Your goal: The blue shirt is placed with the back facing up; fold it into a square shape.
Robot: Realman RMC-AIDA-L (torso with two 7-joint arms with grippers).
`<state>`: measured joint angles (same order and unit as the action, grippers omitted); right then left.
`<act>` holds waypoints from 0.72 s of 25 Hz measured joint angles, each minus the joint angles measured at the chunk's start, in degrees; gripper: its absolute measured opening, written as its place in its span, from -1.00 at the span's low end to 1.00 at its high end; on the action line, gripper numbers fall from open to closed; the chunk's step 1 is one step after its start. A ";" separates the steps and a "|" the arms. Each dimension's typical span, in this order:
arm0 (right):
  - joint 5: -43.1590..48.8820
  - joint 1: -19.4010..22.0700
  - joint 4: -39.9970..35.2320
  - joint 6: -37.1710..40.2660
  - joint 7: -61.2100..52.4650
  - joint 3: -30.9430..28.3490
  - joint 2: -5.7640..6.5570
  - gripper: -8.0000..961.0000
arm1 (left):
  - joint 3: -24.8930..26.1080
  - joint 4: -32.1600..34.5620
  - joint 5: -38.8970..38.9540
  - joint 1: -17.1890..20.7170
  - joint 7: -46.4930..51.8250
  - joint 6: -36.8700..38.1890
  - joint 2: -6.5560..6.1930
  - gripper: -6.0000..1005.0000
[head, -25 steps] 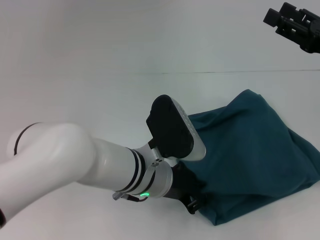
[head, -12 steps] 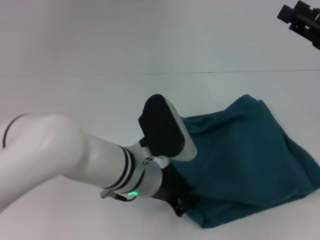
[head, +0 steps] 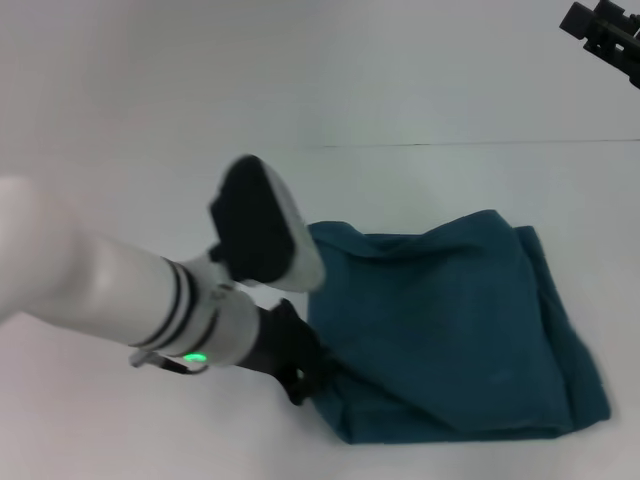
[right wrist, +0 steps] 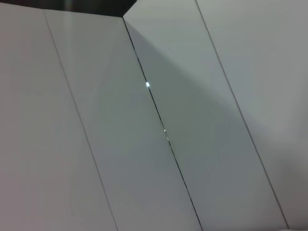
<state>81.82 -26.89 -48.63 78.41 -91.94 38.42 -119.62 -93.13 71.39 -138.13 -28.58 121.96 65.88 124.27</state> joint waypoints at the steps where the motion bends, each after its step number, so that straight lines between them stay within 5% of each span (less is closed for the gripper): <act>1: 0.00 -0.04 0.00 -0.07 -0.33 -0.03 0.00 0.53 | 1.06 0.72 -0.01 0.44 -0.62 0.66 0.01 -0.81; 18: 0.08 -0.02 -0.47 -1.92 -3.07 -0.08 0.09 0.53 | 15.24 4.69 -3.12 4.67 -5.21 5.35 0.01 -0.88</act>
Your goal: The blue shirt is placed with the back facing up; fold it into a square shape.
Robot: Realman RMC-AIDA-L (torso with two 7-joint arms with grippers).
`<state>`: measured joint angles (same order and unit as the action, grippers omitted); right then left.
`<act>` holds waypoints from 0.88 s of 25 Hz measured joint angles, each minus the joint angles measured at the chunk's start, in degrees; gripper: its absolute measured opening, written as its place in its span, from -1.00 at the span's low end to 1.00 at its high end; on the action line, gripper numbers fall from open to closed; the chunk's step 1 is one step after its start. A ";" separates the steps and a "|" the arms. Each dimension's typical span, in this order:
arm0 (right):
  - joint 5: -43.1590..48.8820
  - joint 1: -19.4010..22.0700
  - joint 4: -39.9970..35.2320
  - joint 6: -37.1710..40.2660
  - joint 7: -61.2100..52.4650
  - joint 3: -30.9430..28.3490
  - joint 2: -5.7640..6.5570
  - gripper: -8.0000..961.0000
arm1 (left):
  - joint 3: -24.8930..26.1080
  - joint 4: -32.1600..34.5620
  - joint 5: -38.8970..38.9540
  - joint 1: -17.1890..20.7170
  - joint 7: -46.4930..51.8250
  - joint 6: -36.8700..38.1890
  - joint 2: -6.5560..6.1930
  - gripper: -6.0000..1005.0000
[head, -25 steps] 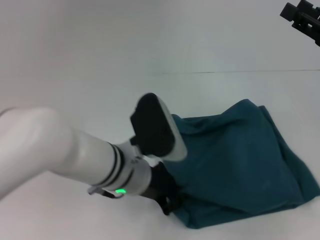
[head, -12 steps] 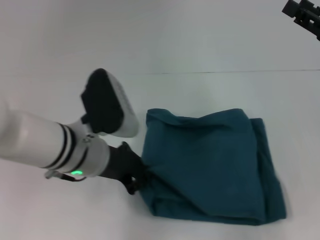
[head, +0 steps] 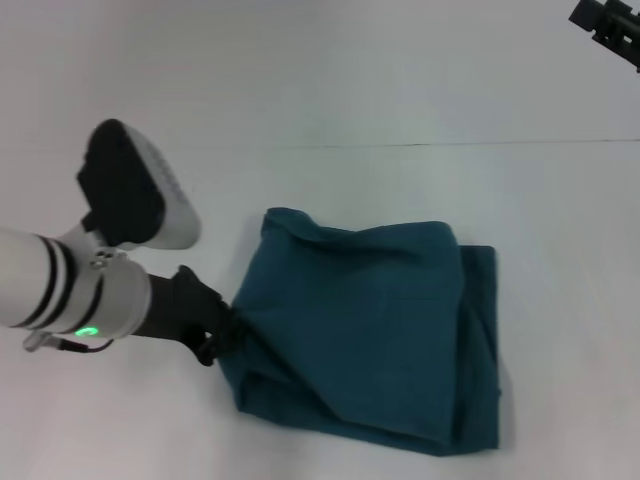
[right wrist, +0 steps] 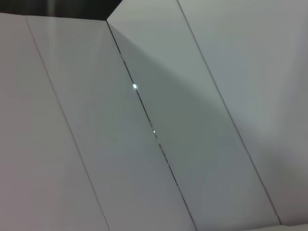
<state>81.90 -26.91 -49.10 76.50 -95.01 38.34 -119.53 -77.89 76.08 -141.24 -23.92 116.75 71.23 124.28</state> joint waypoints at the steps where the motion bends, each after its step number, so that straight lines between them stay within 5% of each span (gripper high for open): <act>1: 0.00 -0.18 -0.11 0.11 -0.34 0.08 -0.06 0.53 | 0.87 0.36 0.00 0.49 -0.51 0.09 0.01 -0.88; 12: 0.13 -1.02 -3.02 0.43 -4.27 1.73 -0.24 0.51 | 6.95 3.99 0.02 4.09 -1.58 3.18 0.27 -0.88; 22: 0.32 -1.33 -3.02 0.59 -5.40 3.24 -0.29 0.46 | 6.96 4.47 1.49 5.92 -2.18 7.25 0.40 -0.87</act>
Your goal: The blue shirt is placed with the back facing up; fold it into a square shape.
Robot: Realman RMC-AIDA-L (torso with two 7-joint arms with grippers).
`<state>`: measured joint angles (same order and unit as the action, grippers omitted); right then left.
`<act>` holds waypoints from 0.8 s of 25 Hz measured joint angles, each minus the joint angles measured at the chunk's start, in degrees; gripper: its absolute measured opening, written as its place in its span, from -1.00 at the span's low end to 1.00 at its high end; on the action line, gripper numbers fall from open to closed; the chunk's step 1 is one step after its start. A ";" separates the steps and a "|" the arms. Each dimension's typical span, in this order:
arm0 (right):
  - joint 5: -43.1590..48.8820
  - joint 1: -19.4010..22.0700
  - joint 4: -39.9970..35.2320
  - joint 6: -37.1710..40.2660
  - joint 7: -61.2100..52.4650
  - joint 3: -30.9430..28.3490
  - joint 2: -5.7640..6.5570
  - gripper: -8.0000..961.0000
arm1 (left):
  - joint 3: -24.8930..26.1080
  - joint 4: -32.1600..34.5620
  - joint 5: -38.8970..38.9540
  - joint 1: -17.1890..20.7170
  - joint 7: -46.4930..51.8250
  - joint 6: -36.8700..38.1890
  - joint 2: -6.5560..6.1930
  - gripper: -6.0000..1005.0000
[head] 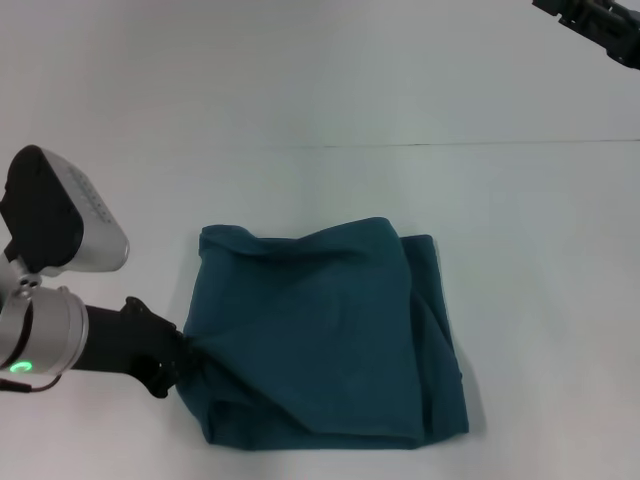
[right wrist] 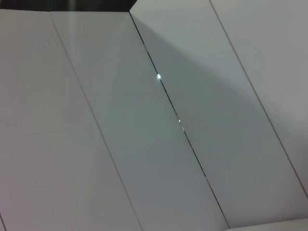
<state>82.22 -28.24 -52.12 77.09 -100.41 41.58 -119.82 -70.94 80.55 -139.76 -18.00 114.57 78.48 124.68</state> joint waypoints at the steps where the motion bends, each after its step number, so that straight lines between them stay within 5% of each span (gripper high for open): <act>1: -0.08 0.14 0.00 0.03 0.00 0.00 0.00 0.46 | -0.02 0.04 0.11 0.11 0.01 0.24 0.02 -0.87; 16: -0.07 -0.19 0.53 0.09 -0.05 0.50 -0.15 0.39 | 5.46 4.42 5.18 -0.74 -0.52 9.69 -0.33 -0.86; 20: -0.15 -0.23 0.61 0.20 -0.05 0.73 -0.16 0.37 | 6.50 3.59 5.15 -1.28 -1.05 11.92 -0.50 -0.45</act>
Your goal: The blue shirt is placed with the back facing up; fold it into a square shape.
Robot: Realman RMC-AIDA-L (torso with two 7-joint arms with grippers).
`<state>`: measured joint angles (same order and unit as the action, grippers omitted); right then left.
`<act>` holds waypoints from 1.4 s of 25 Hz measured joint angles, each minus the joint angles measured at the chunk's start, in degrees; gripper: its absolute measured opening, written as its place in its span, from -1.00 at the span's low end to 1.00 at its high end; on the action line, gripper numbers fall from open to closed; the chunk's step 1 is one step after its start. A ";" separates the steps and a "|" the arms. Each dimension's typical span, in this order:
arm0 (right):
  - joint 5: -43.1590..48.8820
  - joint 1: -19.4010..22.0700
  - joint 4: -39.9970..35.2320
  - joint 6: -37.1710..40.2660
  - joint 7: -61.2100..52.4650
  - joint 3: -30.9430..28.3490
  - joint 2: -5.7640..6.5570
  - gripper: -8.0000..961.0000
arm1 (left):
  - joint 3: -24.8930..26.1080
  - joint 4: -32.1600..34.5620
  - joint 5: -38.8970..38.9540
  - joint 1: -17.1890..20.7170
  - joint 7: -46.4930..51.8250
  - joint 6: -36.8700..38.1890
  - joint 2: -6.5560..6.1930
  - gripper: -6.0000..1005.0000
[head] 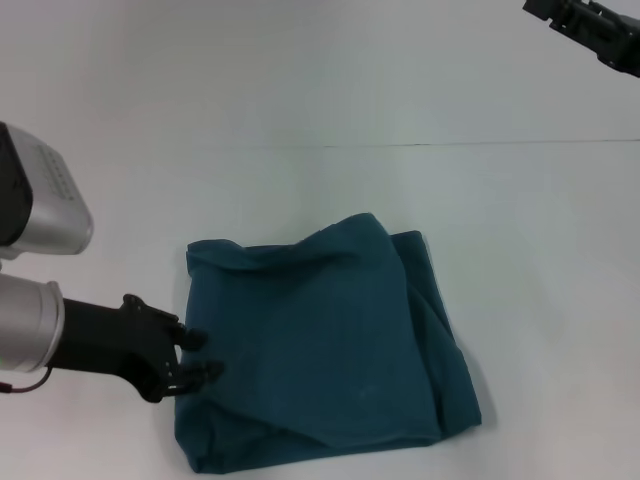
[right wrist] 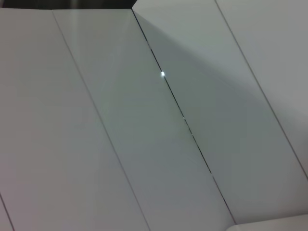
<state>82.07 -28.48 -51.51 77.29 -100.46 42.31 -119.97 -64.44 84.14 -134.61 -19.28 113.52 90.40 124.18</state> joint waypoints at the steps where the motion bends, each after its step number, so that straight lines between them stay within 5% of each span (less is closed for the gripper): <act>1: 0.00 0.00 0.02 -0.02 0.00 0.17 0.01 0.37 | 0.45 0.01 0.06 0.07 -0.14 0.13 0.00 -0.36; 4: 0.18 -0.04 0.65 -0.25 0.00 1.99 0.03 0.35 | 3.42 0.49 2.70 0.46 -1.04 1.36 0.13 -0.10; 11: 3.59 -0.16 2.17 -0.61 0.05 7.54 0.10 0.32 | 13.88 -1.31 18.62 1.24 -6.14 2.00 -0.02 0.16; 17: 7.21 0.49 3.31 0.00 1.84 11.60 0.29 0.29 | 15.67 -5.82 23.65 -0.42 -10.49 3.50 -0.63 0.30; 27: 15.30 0.74 2.84 10.60 5.30 8.16 3.08 -0.59 | 22.70 -22.24 23.89 -8.40 -18.50 8.26 -4.88 0.29; 30: 15.45 0.24 3.88 9.95 5.38 8.37 2.59 -0.06 | 24.28 -22.33 24.31 -8.13 -20.30 8.62 -4.59 0.29; 35: 17.74 -3.22 8.70 4.55 6.46 9.80 0.75 -0.08 | 26.56 -22.33 26.14 -7.13 -21.20 8.70 -4.25 0.29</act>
<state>99.81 -31.69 -42.81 81.84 -94.00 52.11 -119.22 -37.88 61.81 -108.47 -26.41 92.32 99.10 119.92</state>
